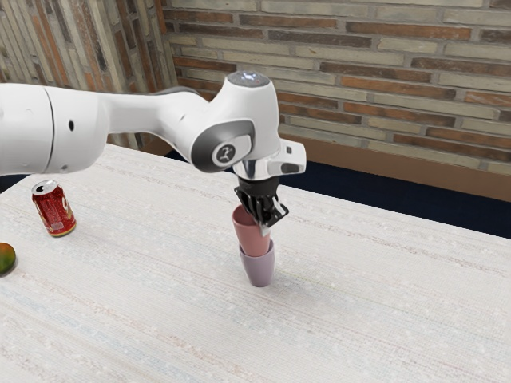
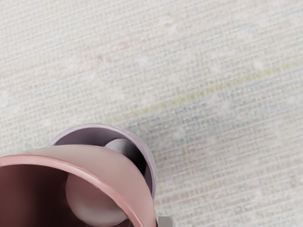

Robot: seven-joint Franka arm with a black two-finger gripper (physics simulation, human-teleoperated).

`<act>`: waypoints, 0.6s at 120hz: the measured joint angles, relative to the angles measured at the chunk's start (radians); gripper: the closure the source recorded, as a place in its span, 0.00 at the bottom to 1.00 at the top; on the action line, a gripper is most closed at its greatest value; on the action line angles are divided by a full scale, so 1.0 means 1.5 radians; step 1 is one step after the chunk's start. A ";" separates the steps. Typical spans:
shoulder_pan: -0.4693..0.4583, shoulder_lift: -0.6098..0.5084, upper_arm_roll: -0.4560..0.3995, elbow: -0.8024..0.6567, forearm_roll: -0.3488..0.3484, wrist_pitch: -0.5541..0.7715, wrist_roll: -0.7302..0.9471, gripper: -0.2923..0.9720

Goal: Place the left cup onto the right cup

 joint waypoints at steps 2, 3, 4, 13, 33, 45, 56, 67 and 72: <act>0.000 0.001 0.000 -0.001 0.002 0.002 -0.001 0.78; 0.000 0.002 0.000 -0.001 0.002 0.003 -0.001 0.76; 0.000 0.002 0.000 -0.001 0.003 0.004 -0.002 0.75; 0.000 0.004 0.000 -0.002 0.007 0.010 -0.005 0.61; 0.000 -0.001 0.000 -0.003 0.011 0.018 -0.011 0.41; 0.005 -0.029 0.010 -0.006 0.011 0.003 -0.013 0.34; 0.009 -0.068 0.035 -0.007 0.004 -0.037 -0.014 0.30; 0.010 -0.115 0.093 -0.005 -0.022 -0.087 0.002 0.28; 0.015 -0.135 0.117 -0.004 -0.033 -0.108 0.011 0.27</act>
